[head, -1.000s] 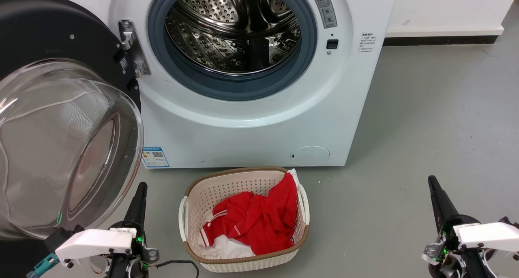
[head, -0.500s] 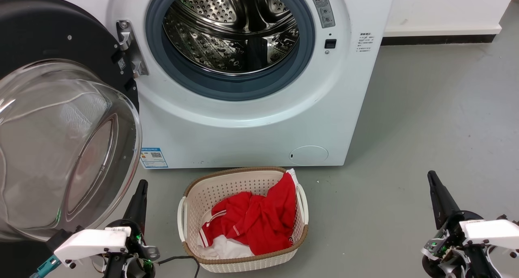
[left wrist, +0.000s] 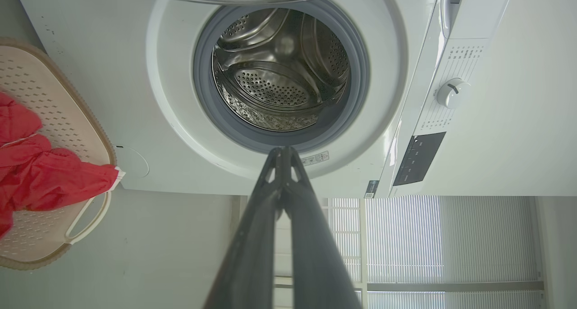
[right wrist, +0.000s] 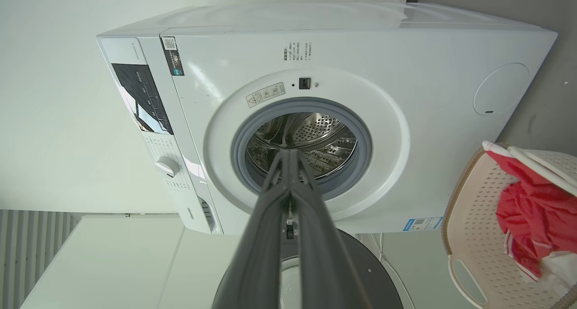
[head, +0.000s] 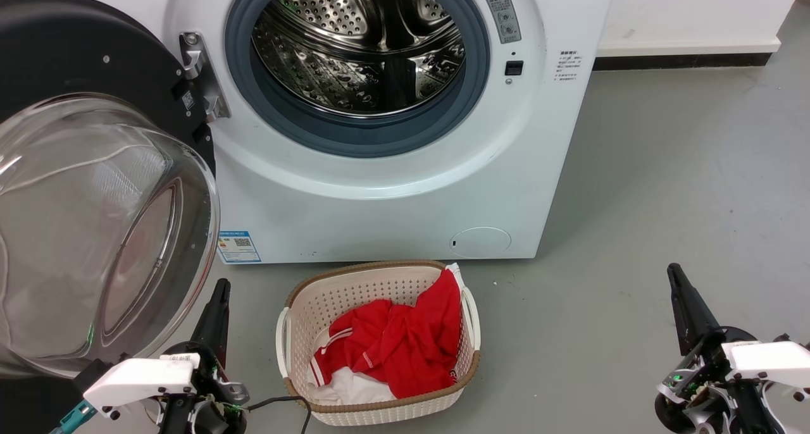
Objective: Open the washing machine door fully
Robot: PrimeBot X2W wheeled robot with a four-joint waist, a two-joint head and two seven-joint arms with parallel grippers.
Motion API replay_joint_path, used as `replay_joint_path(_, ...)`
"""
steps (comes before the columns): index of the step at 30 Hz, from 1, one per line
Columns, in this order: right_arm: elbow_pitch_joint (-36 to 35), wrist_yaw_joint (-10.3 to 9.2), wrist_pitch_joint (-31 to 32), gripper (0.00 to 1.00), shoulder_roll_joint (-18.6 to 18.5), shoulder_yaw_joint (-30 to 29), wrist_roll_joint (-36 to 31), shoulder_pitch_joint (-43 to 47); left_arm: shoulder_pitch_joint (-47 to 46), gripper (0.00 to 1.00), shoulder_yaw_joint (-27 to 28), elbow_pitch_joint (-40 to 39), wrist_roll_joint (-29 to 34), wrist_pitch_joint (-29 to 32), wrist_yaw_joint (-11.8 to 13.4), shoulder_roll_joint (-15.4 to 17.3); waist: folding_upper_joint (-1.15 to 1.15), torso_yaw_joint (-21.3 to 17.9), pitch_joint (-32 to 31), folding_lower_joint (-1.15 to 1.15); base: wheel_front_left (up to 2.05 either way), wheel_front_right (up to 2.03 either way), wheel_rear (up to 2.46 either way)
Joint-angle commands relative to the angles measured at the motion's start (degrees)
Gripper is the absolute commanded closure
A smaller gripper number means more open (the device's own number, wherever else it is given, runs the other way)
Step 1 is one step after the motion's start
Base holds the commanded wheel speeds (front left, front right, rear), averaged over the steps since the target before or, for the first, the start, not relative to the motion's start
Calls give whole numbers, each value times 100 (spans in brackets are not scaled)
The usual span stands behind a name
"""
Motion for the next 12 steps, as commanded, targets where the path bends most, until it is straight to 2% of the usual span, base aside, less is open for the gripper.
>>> replay_joint_path(1, -1, 0, 6, 100, -1, -5, 24, -62, -50, 100, 15, -23, -5, 17, -20, -5, 0, 0, 0, 0, 0, 0, 0)
replay_joint_path(12, -1, 0, 6, 100, -1, -5, 24, -62, -50, 100, 15, -23, -5, 17, -20, -5, 0, 0, 0, 0, 0, 0, 0)
